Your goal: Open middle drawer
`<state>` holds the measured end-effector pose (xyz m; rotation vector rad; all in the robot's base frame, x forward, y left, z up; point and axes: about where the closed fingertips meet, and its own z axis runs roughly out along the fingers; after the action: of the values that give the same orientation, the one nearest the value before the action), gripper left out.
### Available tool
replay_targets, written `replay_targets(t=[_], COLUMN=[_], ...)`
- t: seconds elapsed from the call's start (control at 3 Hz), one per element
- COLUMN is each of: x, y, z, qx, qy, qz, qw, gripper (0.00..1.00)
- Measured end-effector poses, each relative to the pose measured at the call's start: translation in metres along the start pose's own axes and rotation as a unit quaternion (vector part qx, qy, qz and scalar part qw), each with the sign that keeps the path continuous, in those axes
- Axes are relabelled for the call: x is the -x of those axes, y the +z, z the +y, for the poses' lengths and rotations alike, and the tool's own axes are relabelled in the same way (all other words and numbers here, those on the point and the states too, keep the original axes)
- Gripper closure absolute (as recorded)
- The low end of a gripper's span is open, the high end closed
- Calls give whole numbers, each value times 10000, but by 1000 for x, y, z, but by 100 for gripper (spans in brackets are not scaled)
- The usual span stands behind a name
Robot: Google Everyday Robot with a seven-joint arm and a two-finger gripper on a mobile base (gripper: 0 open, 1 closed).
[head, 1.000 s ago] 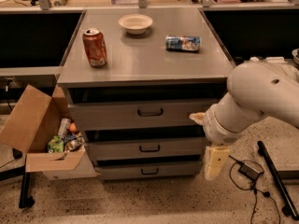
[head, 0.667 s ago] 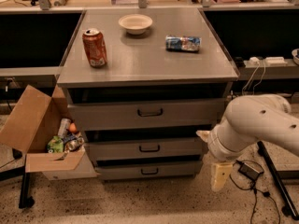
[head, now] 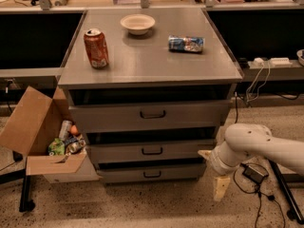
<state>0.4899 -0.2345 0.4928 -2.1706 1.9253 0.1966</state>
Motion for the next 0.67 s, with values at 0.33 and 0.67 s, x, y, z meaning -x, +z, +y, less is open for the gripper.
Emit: replay_targets(t=[0.33,0.67], x=[0,-4], y=[0,10], z=[0,-16], qx=[0,-108], qy=[0,-113], qz=[1,35], qw=[10000,9999], gripper=[0,0])
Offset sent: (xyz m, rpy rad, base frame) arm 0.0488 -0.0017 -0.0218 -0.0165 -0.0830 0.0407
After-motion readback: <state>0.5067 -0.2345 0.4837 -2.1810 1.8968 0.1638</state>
